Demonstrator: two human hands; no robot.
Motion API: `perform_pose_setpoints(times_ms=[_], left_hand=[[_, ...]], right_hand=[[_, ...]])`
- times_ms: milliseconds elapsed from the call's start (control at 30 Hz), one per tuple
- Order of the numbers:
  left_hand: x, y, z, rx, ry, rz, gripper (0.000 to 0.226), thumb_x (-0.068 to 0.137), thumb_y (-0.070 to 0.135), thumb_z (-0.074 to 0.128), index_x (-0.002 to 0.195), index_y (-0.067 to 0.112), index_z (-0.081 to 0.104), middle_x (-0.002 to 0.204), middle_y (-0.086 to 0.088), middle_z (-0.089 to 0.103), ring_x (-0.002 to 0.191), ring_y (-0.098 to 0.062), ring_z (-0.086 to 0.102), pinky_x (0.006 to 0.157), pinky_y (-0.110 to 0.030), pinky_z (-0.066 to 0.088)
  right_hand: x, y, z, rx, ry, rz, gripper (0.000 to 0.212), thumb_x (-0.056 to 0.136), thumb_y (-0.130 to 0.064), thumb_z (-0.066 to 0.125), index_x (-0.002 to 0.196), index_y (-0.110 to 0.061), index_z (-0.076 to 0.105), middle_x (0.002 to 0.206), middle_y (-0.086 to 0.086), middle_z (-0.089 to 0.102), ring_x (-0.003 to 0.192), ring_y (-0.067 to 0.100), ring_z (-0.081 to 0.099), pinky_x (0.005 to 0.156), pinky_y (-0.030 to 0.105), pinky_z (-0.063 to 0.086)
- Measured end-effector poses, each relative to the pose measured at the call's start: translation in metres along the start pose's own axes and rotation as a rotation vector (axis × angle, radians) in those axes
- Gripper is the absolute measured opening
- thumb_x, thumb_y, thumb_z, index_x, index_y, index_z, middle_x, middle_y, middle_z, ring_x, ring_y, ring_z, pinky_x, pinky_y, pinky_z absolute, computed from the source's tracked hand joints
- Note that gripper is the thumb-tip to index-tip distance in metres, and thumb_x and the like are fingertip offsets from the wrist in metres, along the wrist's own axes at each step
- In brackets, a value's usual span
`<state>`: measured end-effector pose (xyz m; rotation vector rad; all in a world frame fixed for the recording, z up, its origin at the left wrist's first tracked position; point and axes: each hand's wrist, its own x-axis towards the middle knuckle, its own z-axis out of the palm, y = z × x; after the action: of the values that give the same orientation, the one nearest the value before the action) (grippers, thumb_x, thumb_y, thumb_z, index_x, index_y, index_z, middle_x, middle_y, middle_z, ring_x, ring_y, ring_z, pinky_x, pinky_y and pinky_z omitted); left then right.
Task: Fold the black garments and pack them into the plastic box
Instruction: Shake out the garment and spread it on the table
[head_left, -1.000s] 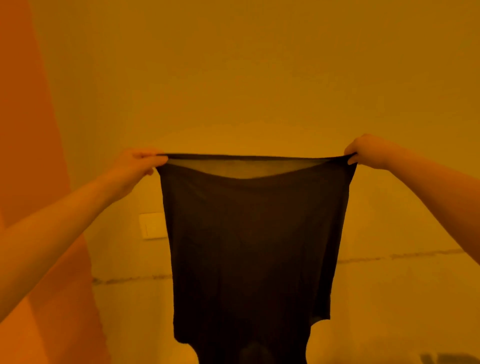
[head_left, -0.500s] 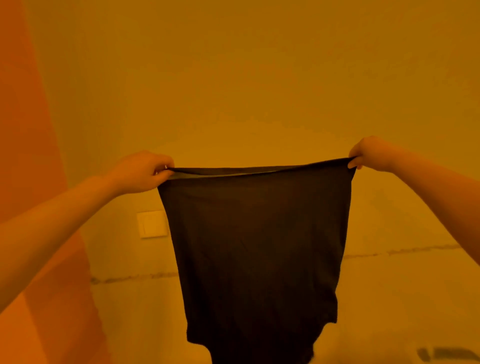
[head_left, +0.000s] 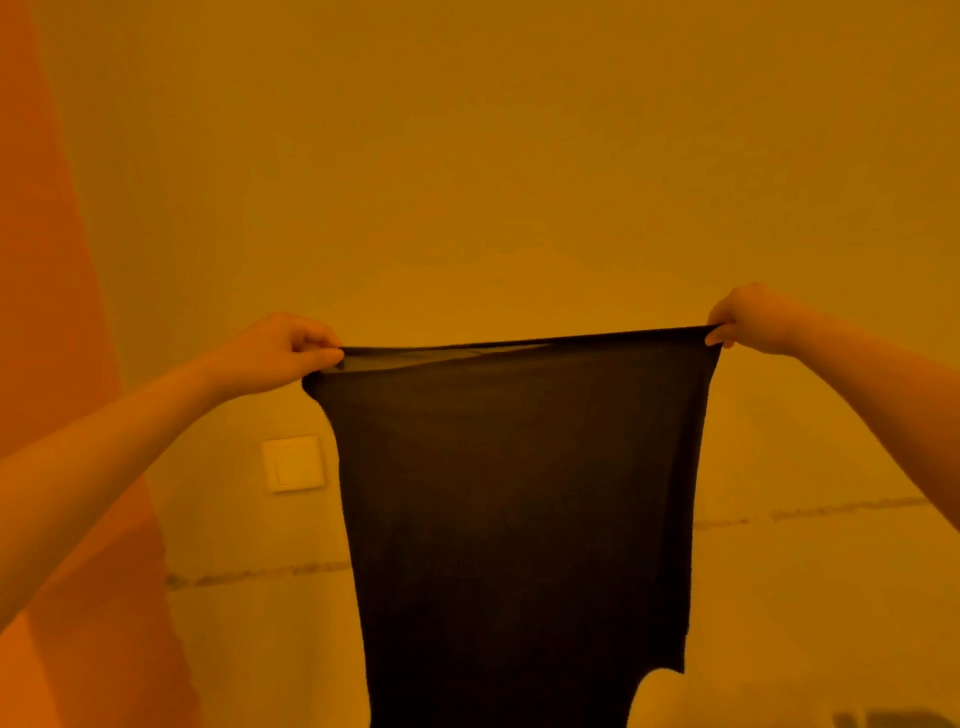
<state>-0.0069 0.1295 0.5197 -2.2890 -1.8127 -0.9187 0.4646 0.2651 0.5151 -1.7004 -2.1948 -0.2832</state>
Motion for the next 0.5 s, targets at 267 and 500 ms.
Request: perform_pose_setpoints(times_ms=[267,500], left_hand=[[0.005,0.016,-0.003,0.27,0.105,0.245,0.011,0.088,0.016,0.061,0.085,0.006,0.066,0.066,0.005,0.052,0.061,0.014,0.051,0.054,-0.005,0.029],[0.007,0.013,0.027,-0.905,0.261,-0.074,0.039,0.098,0.004,0.034,0.069,0.016,0.057,0.052,0.015,0.057,0.056,-0.001,0.048,0.059,-0.016,0.035]], right_hand=[[0.001,-0.009,-0.006,-0.077,-0.018,-0.012,0.016,0.092,-0.017,0.054,0.082,-0.006,0.061,0.07,0.002,0.053,0.076,0.021,0.051,0.068,0.03,0.036],[-0.001,-0.004,0.0,-0.02,-0.025,0.029,0.034,0.091,-0.015,0.055,0.058,-0.018,0.048,0.064,0.0,0.051,0.063,0.012,0.046,0.066,0.029,0.034]])
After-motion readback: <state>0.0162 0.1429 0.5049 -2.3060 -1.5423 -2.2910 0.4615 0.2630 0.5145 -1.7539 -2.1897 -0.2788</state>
